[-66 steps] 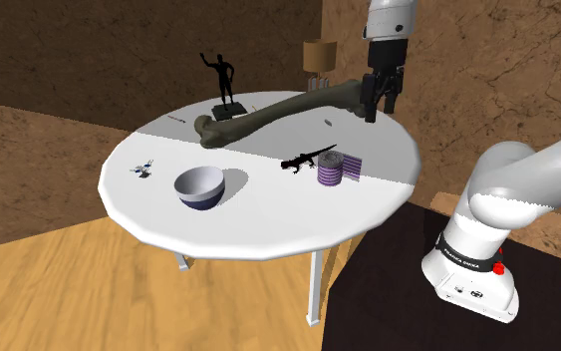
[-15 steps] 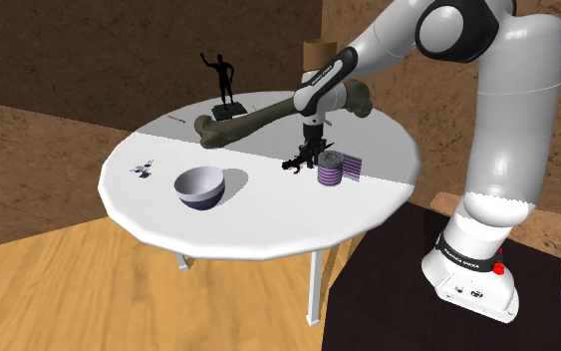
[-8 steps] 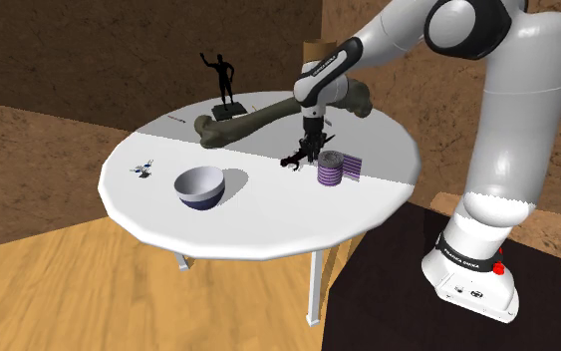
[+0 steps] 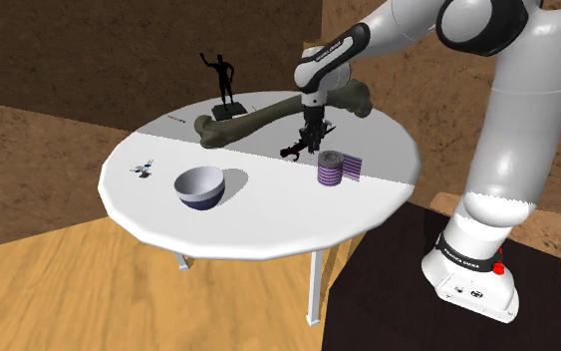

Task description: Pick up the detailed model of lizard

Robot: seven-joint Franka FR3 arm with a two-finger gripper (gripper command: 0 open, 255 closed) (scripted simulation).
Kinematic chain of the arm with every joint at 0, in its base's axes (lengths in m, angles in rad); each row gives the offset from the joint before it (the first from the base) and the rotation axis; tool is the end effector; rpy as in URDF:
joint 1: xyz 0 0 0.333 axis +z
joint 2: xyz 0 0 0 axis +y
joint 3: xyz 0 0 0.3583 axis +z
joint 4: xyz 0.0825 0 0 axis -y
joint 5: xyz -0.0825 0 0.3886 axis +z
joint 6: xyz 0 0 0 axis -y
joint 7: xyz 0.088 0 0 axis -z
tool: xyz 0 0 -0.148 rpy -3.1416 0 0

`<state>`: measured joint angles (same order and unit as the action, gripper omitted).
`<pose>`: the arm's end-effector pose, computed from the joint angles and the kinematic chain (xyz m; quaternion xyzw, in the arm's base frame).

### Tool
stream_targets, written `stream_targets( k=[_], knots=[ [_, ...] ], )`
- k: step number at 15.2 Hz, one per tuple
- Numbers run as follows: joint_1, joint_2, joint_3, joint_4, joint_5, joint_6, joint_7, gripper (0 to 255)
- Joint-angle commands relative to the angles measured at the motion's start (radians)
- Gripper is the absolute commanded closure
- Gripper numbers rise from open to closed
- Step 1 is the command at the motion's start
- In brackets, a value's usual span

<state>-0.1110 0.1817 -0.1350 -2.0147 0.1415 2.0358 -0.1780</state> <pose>0.5592 -0.1252 0.3510 -0.9932 0.0703 0.0669 0.0638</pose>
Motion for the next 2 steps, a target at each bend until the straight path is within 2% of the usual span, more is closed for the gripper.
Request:
stream_targets(
  k=[1,2],
  knots=[
    [0.000,-0.006,0.000,0.008,-0.002,-0.014,0.002,255],
    [0.000,-0.006,0.000,0.008,-0.002,-0.014,0.002,255]
  ],
)
